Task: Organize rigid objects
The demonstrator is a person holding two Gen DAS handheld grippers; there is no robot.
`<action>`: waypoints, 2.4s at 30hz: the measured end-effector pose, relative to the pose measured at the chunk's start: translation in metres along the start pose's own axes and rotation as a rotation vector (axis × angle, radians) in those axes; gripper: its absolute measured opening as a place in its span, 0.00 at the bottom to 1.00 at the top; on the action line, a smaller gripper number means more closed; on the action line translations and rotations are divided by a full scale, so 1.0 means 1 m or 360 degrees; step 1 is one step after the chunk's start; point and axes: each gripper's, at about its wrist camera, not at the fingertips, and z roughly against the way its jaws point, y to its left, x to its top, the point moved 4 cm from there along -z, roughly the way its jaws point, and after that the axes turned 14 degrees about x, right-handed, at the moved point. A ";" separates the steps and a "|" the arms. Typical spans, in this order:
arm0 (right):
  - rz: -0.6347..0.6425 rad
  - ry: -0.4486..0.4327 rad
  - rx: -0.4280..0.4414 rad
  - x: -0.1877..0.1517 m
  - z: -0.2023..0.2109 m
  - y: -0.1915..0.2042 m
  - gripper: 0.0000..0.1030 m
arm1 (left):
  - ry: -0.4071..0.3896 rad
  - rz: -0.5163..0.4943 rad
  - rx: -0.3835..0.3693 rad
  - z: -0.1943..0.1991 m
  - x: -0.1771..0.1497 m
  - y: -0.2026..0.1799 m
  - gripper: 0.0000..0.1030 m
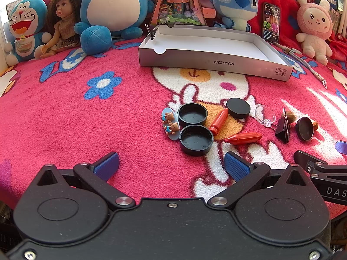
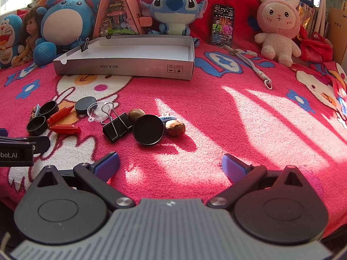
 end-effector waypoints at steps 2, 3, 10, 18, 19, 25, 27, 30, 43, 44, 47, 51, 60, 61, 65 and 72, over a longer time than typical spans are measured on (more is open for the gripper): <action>0.0000 0.0000 0.0000 0.000 0.000 0.000 1.00 | 0.0000 0.0000 0.0000 0.000 0.000 0.000 1.00; 0.0000 0.0000 0.0000 0.000 0.000 0.000 1.00 | 0.0000 0.0000 0.0000 0.000 0.000 0.000 1.00; 0.0000 -0.0001 0.0000 0.000 0.000 0.000 1.00 | -0.0014 -0.0004 -0.0004 -0.004 -0.001 0.004 1.00; 0.0000 -0.0016 -0.0001 0.000 0.000 0.002 1.00 | -0.0047 -0.0018 -0.0010 0.004 0.000 0.004 1.00; 0.0003 -0.0023 0.0001 -0.001 0.001 0.001 1.00 | -0.0054 -0.0025 -0.0013 0.005 -0.001 0.004 1.00; 0.0009 -0.0056 0.0020 -0.002 0.005 -0.004 1.00 | -0.0096 -0.0060 -0.0055 0.003 -0.001 0.005 1.00; -0.0003 -0.0080 0.0005 -0.004 0.006 -0.004 1.00 | -0.0095 -0.0053 -0.0049 0.002 -0.003 0.006 1.00; -0.0004 -0.0117 -0.0042 -0.007 0.006 0.000 1.00 | -0.0095 -0.0036 -0.0060 0.004 -0.002 0.006 0.97; 0.0032 -0.0305 0.0059 0.004 0.024 0.009 0.87 | -0.0197 -0.0022 -0.0198 0.025 0.004 0.002 0.30; 0.0034 -0.0307 0.0075 0.005 0.023 0.010 0.84 | -0.0189 -0.0018 -0.0209 0.023 0.005 0.002 0.28; 0.0039 -0.0284 0.0114 0.007 0.019 0.013 0.74 | -0.0187 -0.0004 -0.0217 0.022 0.006 0.000 0.28; 0.0044 -0.0247 0.0149 0.006 0.010 0.017 0.55 | -0.0193 0.0013 -0.0220 0.020 0.008 0.001 0.28; 0.0019 -0.0223 0.0118 0.009 -0.001 0.014 0.45 | -0.0206 0.0024 -0.0243 0.016 0.011 0.002 0.28; 0.0017 -0.0225 0.0115 0.011 -0.001 0.014 0.45 | -0.0209 0.0026 -0.0243 0.016 0.011 0.002 0.30; -0.0003 -0.0237 0.0112 0.013 -0.001 0.012 0.40 | -0.0231 0.0024 -0.0244 0.017 0.011 -0.001 0.36; 0.0011 -0.0225 0.0148 0.012 0.002 0.018 0.36 | -0.0260 0.0037 -0.0238 0.022 0.011 -0.003 0.29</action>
